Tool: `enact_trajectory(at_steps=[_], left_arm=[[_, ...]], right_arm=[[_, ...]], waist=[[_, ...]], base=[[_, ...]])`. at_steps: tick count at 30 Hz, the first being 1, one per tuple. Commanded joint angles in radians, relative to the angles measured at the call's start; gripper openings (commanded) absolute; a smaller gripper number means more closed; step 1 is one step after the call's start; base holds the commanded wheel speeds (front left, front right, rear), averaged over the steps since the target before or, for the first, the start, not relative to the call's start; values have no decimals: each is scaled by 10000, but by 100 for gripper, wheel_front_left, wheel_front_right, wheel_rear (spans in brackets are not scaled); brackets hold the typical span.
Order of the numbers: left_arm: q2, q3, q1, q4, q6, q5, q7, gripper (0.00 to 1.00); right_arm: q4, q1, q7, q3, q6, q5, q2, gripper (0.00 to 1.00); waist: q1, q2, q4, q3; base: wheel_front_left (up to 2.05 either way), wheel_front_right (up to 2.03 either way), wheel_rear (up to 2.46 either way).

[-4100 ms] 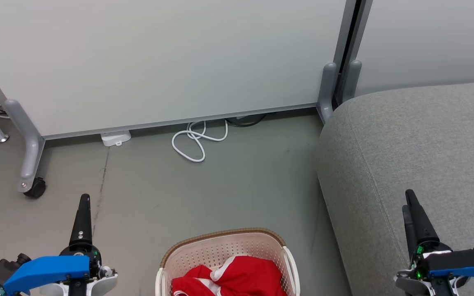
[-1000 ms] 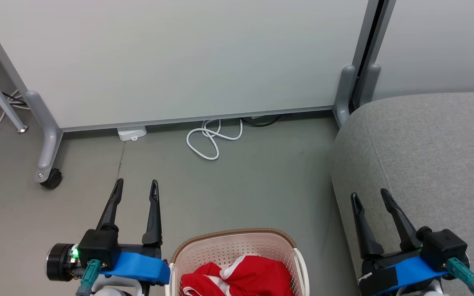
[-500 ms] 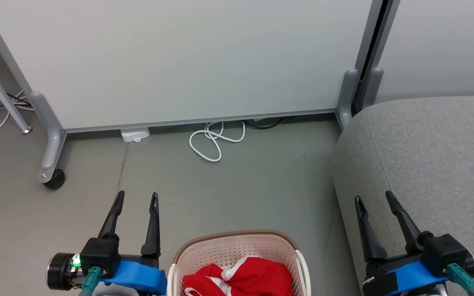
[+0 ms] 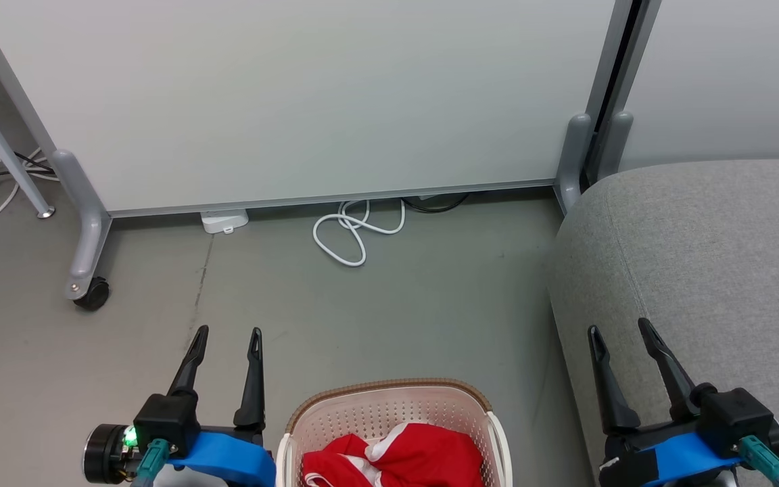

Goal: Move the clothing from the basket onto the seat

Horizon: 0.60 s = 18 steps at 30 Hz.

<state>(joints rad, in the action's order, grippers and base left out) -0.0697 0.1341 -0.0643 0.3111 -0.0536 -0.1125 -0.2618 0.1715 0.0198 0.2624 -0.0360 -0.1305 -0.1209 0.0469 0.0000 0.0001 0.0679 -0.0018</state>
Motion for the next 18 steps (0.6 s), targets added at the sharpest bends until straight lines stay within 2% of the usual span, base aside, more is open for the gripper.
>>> enact_trajectory(at_steps=[1, 18], left_arm=[[-1, -78, -135, 11, -38, 46, -49, 100], [83, -16, -217, 155, -179, 435, -49, 100]], right_arm=[[13, -50, 38, 2, -4, -75, 62, 100], [53, 13, 40, -97, -4, -139, 61, 100]], waist=[[0, -1, -1, 3], [0, -1, -105, 49]], base=[[0, 0, 0], [0, 0, 0]])
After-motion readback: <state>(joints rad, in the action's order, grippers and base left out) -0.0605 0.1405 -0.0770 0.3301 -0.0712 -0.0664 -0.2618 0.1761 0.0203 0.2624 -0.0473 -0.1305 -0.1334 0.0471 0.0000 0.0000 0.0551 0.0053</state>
